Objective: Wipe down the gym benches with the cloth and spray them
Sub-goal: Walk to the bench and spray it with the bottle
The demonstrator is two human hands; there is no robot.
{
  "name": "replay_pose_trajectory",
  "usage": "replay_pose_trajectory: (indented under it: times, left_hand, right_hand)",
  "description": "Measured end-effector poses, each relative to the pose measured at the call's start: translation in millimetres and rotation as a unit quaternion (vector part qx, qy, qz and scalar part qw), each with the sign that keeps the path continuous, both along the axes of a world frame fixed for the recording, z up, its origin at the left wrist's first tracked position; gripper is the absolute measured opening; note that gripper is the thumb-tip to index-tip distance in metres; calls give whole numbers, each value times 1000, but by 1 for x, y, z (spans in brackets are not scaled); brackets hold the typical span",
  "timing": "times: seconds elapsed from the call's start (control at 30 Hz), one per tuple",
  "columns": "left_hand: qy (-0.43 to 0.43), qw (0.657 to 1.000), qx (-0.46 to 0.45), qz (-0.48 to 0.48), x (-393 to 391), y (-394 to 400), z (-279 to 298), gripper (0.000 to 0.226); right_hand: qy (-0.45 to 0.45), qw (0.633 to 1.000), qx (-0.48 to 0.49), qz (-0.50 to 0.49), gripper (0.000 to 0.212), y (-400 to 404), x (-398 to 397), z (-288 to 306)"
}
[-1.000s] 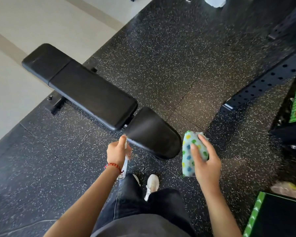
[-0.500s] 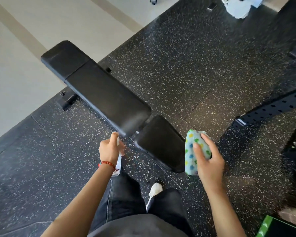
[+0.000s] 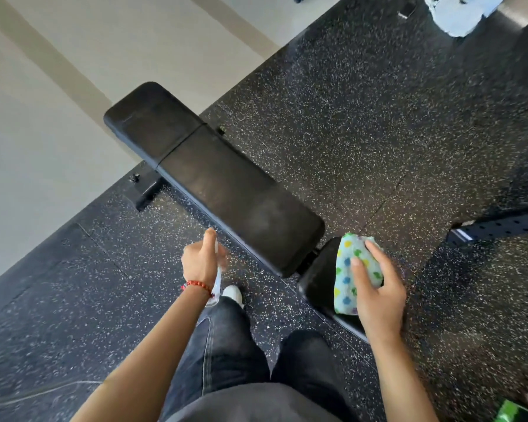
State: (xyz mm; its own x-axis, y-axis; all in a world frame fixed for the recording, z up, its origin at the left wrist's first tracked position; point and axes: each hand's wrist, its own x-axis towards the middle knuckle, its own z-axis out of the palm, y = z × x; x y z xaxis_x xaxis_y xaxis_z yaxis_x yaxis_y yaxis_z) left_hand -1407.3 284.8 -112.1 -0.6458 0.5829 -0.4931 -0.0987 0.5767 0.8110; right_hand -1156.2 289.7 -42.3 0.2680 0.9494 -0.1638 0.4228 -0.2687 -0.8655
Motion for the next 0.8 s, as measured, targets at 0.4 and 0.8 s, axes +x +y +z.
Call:
replay_pose_trajectory:
  times: [0.4, 0.8]
  left_hand:
    - [-22, 998, -2, 62, -93, 42, -7, 54]
    - [1, 991, -16, 134, -165, 110, -10, 55]
  right_hand:
    - [29, 996, -6, 87, 33, 84, -107, -7]
    - [7, 988, -25, 149, 31, 185, -173, -12]
